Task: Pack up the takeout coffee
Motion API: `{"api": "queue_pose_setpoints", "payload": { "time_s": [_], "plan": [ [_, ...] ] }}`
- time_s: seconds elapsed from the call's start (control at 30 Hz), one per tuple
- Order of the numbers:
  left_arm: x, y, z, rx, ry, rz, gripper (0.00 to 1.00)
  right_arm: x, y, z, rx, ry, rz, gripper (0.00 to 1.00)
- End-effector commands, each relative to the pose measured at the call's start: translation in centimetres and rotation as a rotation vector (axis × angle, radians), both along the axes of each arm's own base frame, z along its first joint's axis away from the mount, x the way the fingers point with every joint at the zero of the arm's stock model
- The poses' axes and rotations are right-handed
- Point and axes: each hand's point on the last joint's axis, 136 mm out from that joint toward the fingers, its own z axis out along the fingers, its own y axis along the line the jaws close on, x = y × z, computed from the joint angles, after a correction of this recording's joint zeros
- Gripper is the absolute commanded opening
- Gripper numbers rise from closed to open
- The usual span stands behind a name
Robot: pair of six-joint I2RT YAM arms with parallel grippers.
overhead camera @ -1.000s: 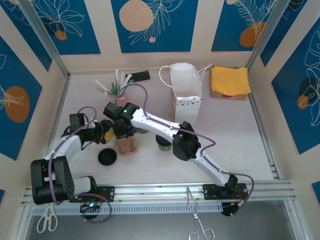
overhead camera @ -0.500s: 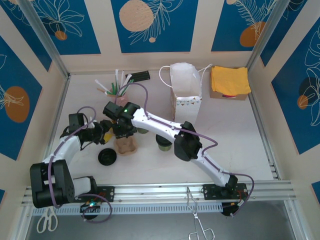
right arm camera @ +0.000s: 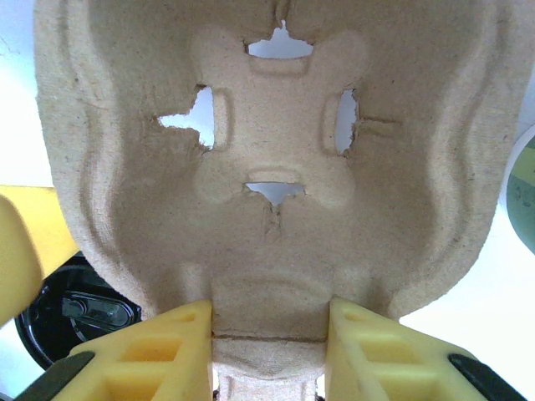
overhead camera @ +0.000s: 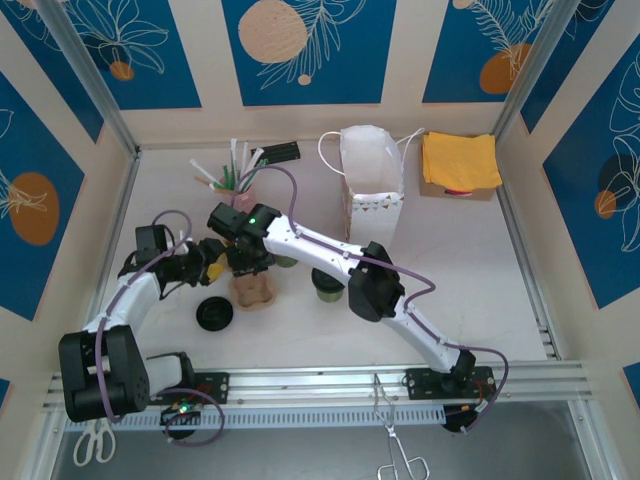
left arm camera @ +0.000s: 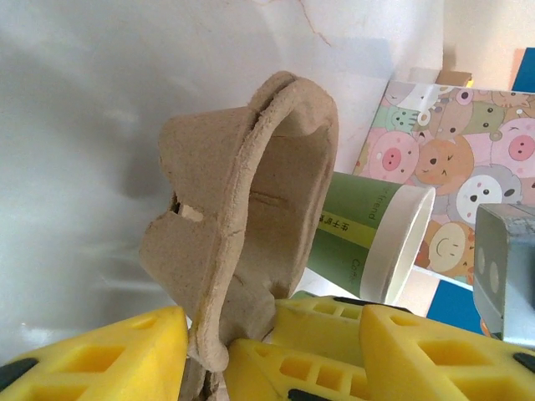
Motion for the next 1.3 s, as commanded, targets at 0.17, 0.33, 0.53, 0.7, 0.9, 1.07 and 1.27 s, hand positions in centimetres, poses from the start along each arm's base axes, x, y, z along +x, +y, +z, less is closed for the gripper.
{"api": "queue_pose_setpoints", "payload": {
  "time_s": [0.17, 0.33, 0.53, 0.7, 0.9, 1.07, 1.27],
  "plan": [
    [0.3, -0.2, 1.4, -0.035, -0.054, -0.013, 0.55, -0.1, -0.1, 1.4, 0.027, 0.005, -0.003, 0.33],
    [0.3, -0.2, 1.3, -0.036, -0.053, -0.013, 0.55, -0.2, 0.0, 1.5, 0.032, 0.007, 0.001, 0.33],
    [0.5, -0.3, 1.3, -0.046, -0.057, -0.016, 0.55, -0.4, 0.5, 1.9, 0.047, 0.0, 0.02, 0.33],
    [0.5, -0.4, 1.2, -0.047, -0.06, -0.02, 0.55, -0.5, 0.7, 1.9, 0.052, 0.004, 0.023, 0.33],
    [0.5, -0.3, 0.8, -0.045, -0.051, -0.018, 0.56, -0.5, 1.0, 2.3, 0.064, -0.008, 0.033, 0.33],
    [0.5, -0.2, 0.2, -0.037, -0.035, -0.014, 0.57, -0.6, 1.2, 2.9, 0.075, -0.019, 0.045, 0.33],
    [0.7, -0.1, -0.3, -0.031, -0.027, -0.01, 0.57, -0.7, 1.4, 3.4, 0.084, -0.032, 0.049, 0.33]
  ]
}}
